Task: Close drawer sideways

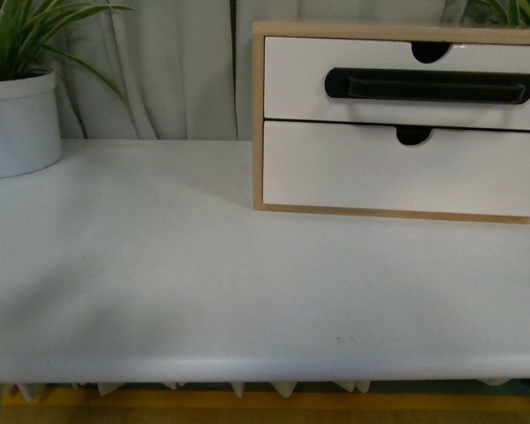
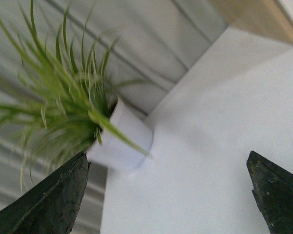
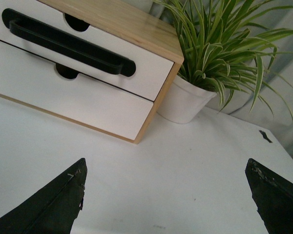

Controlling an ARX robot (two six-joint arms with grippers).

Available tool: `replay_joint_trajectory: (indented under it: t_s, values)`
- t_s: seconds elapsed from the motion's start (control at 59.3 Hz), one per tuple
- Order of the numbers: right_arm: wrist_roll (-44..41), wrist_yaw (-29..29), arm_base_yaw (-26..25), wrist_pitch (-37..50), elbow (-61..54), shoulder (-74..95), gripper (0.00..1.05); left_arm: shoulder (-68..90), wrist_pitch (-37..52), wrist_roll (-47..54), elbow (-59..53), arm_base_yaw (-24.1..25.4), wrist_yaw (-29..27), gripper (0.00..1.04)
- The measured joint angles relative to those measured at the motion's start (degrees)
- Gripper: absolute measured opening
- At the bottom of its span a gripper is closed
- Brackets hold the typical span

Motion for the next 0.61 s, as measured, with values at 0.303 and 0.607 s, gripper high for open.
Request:
replay_joint_trajectory:
  t_s: [0.303, 0.607]
  values:
    - [6.7, 4.2, 1.6, -4.6, -3.0, -8.3, 0.95, -15.0, -16.2, -15.0, -2.6, 1.2, -2.1, 0.98]
    - [21.0, -5.5, -3.2, 1.3, -10.8, -13.4, 0.48, -21.8, -17.2, -46.9, -6.4, 7.0, 5.4, 0.49]
